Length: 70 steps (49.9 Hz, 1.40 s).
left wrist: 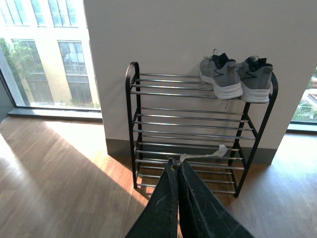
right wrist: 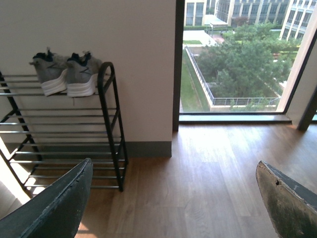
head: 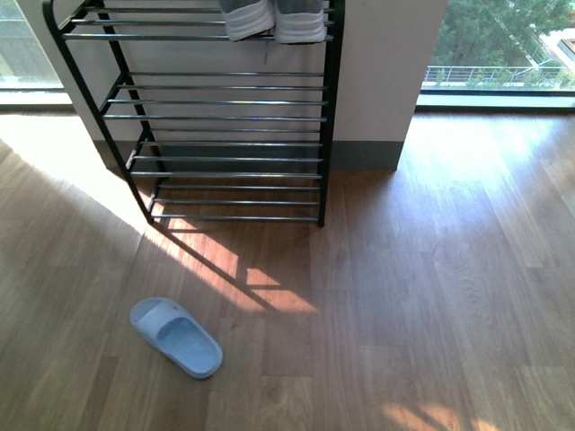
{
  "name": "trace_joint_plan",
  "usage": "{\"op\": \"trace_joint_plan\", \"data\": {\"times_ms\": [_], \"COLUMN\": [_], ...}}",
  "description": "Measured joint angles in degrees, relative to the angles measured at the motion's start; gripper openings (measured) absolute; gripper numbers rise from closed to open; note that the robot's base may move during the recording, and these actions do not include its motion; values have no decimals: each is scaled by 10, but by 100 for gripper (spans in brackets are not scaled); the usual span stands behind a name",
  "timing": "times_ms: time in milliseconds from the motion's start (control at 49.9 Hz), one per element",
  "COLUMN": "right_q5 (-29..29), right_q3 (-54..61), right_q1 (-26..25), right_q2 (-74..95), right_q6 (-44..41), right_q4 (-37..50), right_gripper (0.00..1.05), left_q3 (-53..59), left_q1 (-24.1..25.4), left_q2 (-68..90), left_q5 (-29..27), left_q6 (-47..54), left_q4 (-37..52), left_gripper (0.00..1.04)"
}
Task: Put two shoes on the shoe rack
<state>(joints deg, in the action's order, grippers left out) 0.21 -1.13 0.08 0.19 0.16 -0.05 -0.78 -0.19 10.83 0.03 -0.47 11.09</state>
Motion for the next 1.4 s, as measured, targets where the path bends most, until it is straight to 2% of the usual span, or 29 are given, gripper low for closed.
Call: {"op": "trace_joint_plan", "data": {"times_ms": [80,160,881,941,1081,1402], "right_q5": [0,-1,-3,-2,-2,-2], "right_q3": [0,0,0,0,0,0], "right_q1": [0,0,0,0,0,0], "right_q2": [1,1,0,0,0,0], "right_q6": [0,0,0,0,0,0], "right_q4": [0,0,0,0,0,0], "right_gripper": [96,96,96,96,96,96], "left_q3": [0,0,0,0,0,0], "left_q1": [0,0,0,0,0,0], "left_q2": [-20,-89,-99,-99,-99,-99], "left_q5": [0,0,-2,-2,-2,-2], "left_q6": [0,0,0,0,0,0], "left_q4": [-23,-105,-111,-111,-111,-111], "left_gripper": [1,1,1,10,42,96]}}
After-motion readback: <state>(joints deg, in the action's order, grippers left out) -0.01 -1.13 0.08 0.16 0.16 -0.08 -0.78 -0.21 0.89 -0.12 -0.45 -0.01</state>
